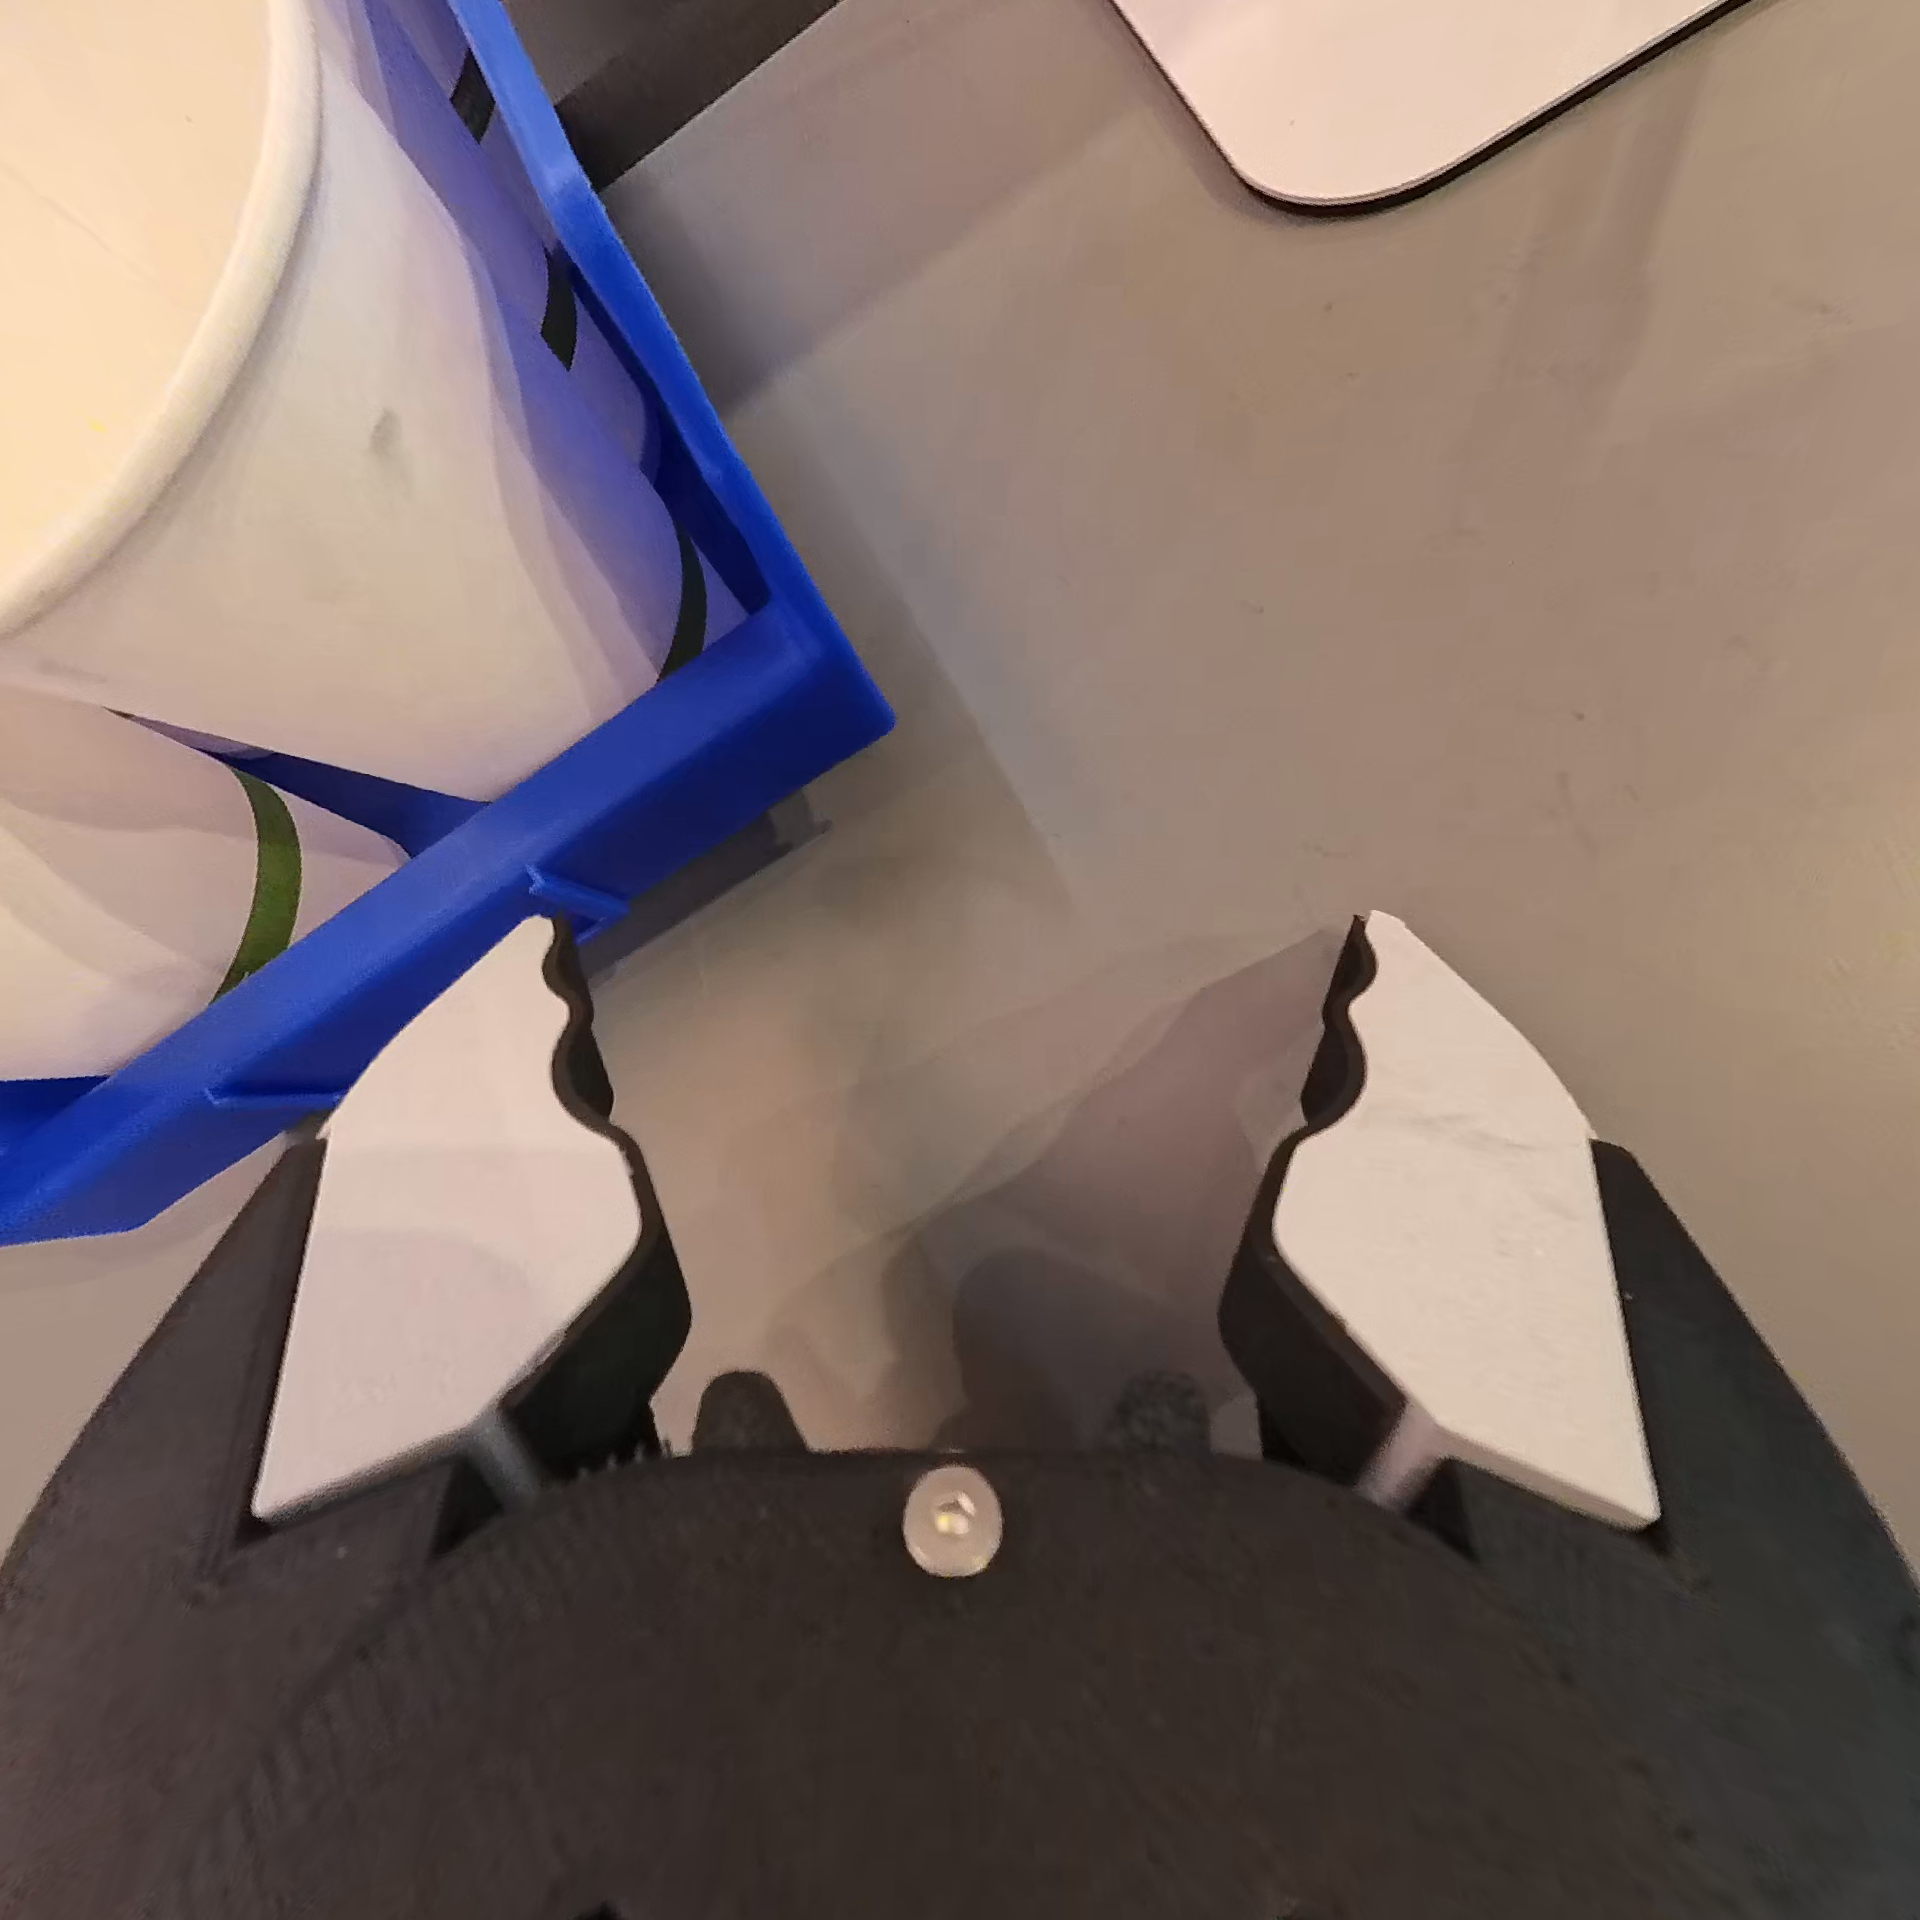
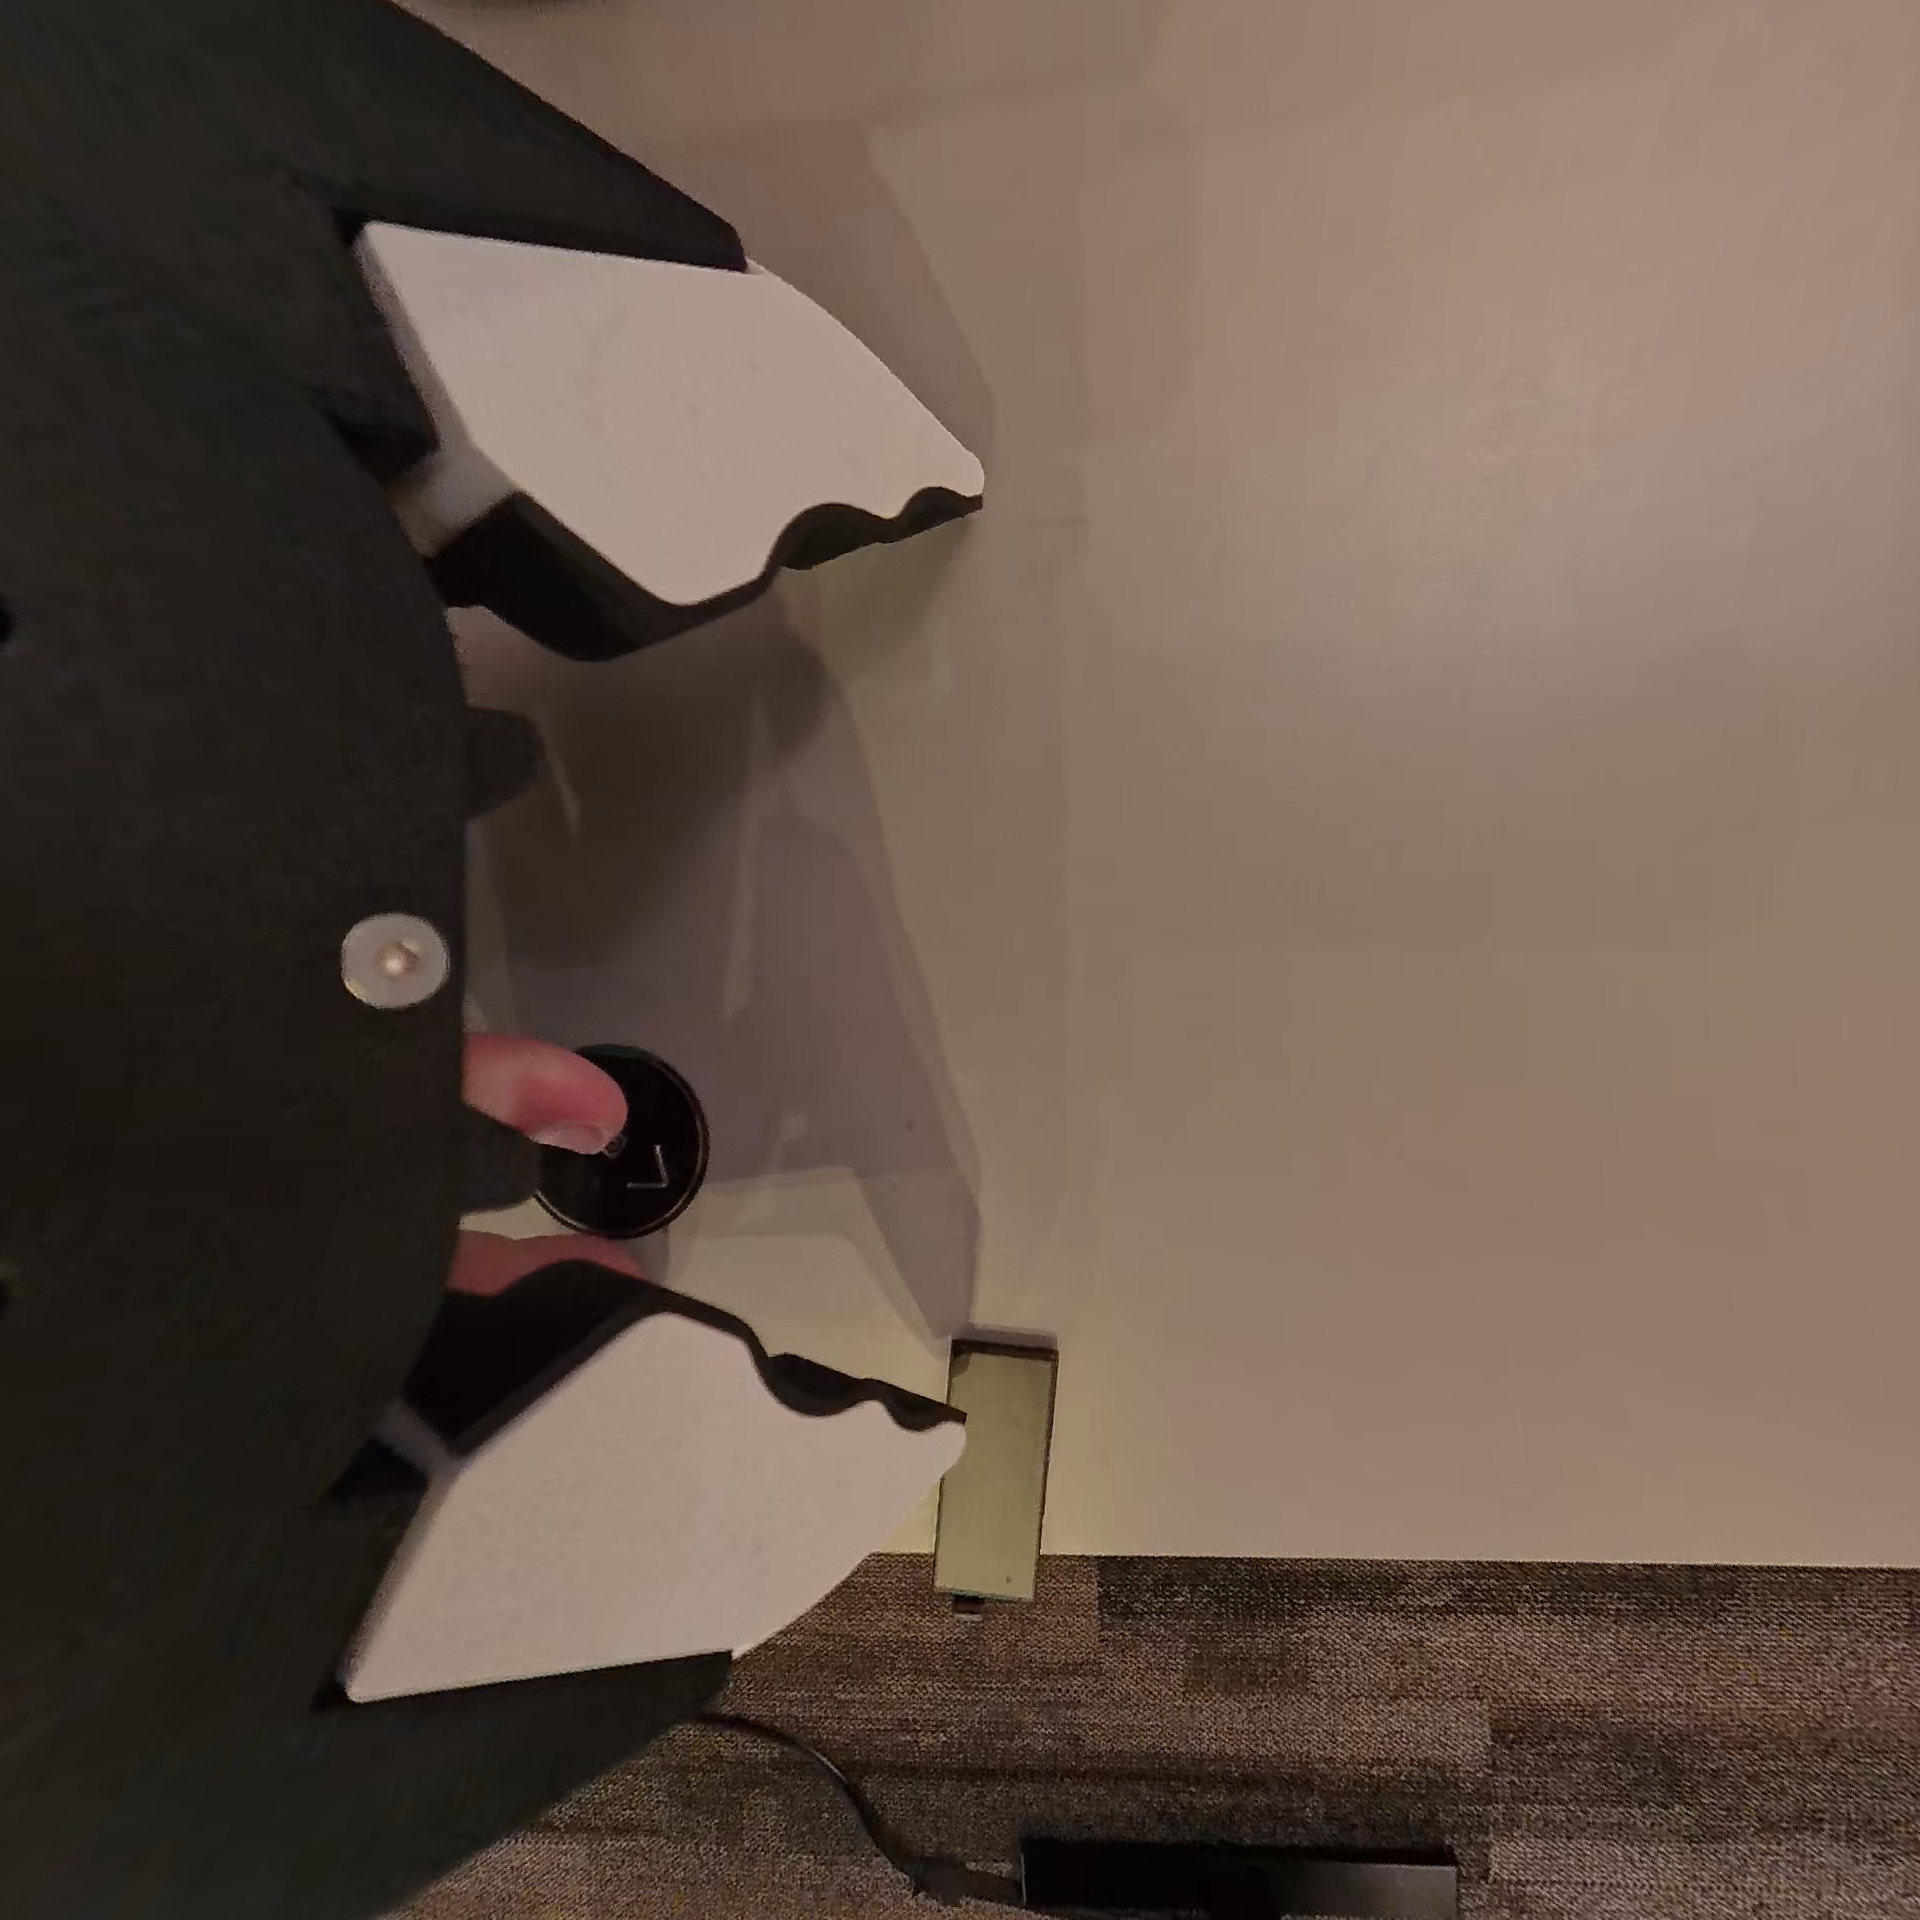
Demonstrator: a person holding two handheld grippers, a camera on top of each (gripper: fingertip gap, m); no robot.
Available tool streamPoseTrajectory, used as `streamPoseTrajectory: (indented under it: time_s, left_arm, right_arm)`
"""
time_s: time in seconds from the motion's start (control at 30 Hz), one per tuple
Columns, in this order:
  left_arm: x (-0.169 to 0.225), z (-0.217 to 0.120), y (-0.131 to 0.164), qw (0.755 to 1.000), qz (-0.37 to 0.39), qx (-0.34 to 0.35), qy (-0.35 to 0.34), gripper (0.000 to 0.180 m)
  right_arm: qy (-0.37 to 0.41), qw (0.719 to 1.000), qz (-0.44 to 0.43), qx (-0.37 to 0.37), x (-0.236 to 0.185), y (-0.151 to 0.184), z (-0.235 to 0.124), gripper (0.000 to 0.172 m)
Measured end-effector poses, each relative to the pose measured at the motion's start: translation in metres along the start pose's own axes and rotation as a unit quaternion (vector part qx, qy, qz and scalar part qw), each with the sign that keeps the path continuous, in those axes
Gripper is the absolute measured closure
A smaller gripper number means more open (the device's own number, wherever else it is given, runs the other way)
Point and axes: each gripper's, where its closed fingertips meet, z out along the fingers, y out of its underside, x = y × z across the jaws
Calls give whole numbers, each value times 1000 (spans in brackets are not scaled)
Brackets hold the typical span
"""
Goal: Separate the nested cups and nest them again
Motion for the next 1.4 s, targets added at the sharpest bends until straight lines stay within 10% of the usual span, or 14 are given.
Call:
streamPoseTrajectory:
  time_s: [0.97, 1.4]
  left_arm:
    - [-10, -25, -25, 1000, 5, 4, 0, 48]
    - [-56, -73, -76, 992, -32, 117, -24, 73]
  right_arm:
    - [-10, 1000, 7, 24, 2, -23, -37, 25]
    - [6, 984, -62, 164, -54, -113, -75, 59]
